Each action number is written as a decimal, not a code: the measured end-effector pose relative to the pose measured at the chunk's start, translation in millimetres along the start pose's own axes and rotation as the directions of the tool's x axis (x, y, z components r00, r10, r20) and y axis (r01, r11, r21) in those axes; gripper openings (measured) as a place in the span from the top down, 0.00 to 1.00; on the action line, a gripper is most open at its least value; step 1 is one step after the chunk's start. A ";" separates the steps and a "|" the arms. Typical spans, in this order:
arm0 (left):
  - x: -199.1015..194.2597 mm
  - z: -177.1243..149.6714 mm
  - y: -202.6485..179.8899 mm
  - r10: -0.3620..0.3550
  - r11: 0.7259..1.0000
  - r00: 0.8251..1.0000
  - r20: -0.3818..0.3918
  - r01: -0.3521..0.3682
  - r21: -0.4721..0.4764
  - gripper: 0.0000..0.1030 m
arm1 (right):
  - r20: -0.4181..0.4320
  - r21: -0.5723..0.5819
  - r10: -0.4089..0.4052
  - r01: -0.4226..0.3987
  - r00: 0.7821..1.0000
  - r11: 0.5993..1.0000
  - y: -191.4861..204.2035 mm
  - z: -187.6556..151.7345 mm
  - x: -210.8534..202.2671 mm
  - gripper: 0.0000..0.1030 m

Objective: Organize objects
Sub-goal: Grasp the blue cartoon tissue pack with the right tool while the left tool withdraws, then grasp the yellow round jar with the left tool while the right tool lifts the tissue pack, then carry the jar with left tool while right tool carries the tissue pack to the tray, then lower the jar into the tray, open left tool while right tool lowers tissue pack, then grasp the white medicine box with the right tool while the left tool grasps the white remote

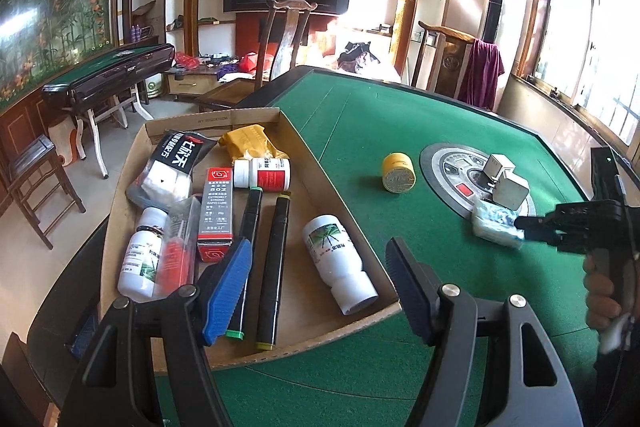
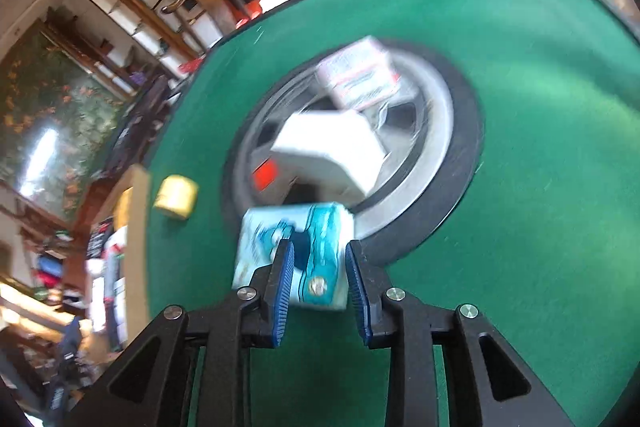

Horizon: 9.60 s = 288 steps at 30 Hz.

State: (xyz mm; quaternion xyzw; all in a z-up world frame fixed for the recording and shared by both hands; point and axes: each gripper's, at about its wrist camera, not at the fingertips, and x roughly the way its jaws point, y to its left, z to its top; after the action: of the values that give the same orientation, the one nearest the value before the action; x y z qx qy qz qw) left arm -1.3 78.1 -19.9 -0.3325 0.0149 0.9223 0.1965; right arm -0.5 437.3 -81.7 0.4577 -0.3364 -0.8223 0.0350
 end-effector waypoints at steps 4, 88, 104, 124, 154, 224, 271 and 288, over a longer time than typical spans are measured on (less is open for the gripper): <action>-0.6 2.6 7.1 0.004 1.000 1.000 0.005 -0.004 -0.017 0.33 | -0.101 -0.115 0.062 -0.073 0.993 0.991 35.4 -26.6 1.1 0.55; 226.6 97.2 -100.4 -0.076 0.991 0.829 -0.554 0.125 0.051 0.62 | 0.178 -0.279 0.023 0.028 0.984 0.960 30.9 -26.8 -63.3 0.59; 136.3 50.3 -117.9 -0.187 0.979 0.900 -0.394 0.205 0.003 0.63 | 0.195 -0.286 -0.026 0.082 0.980 0.955 30.6 -25.2 -60.4 0.59; 69.3 20.1 -132.0 -0.051 0.985 0.998 -0.028 0.055 0.164 0.63 | 0.251 -0.385 -0.119 0.212 0.961 0.898 51.3 -44.3 -45.1 0.59; 10.8 20.3 -93.4 -0.053 0.995 0.993 0.109 0.043 0.089 0.62 | 0.269 -0.375 -0.098 0.197 0.958 0.906 86.9 -54.9 -46.2 0.59; 112.6 110.4 109.6 -0.107 0.974 0.967 -0.231 0.056 -0.219 0.44 | 0.009 -0.590 0.038 -0.026 0.999 0.807 247.7 -113.5 84.3 0.45; 116.9 29.0 -109.8 -0.309 0.951 0.914 -0.264 0.295 -0.089 0.36 | 0.125 -0.167 0.177 -0.155 0.976 0.974 2.8 34.9 -34.7 0.38; 148.6 52.3 -221.5 -0.142 0.972 0.917 -0.372 0.200 0.121 0.38 | 0.366 0.095 -0.076 0.044 0.927 0.994 -59.1 44.2 -90.0 0.39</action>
State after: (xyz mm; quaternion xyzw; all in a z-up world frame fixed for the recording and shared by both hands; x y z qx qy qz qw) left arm -54.9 343.0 -48.3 -0.4794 0.0940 0.8208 0.2959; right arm 32.0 538.9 -35.0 0.3061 -0.3577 -0.8792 -0.0737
